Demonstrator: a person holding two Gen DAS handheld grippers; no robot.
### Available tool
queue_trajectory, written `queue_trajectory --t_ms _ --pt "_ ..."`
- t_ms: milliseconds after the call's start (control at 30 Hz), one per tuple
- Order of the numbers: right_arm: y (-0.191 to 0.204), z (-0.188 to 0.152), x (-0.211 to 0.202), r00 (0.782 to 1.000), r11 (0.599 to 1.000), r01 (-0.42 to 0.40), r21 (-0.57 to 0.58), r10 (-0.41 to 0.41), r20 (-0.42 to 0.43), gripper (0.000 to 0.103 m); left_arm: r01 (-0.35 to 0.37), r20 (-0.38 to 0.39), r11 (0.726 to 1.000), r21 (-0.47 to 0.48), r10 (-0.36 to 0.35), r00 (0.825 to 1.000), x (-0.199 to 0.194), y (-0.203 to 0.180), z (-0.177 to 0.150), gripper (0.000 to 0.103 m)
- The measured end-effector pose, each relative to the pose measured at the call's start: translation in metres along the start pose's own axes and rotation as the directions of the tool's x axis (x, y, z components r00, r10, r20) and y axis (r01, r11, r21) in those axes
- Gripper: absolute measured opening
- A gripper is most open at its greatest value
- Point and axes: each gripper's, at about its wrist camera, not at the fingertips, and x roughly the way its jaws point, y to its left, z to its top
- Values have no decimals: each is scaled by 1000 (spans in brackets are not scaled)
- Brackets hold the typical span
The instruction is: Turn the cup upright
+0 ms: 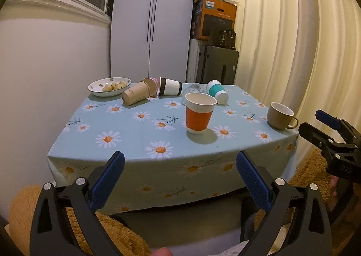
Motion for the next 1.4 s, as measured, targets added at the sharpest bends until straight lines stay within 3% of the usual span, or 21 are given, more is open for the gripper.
queue_trajectory --t_ms 1400 --pt "-2 -2 9 999 1000 -17 8 17 -34 98 -18 -40 999 34 19 999 10 -10 -6 96"
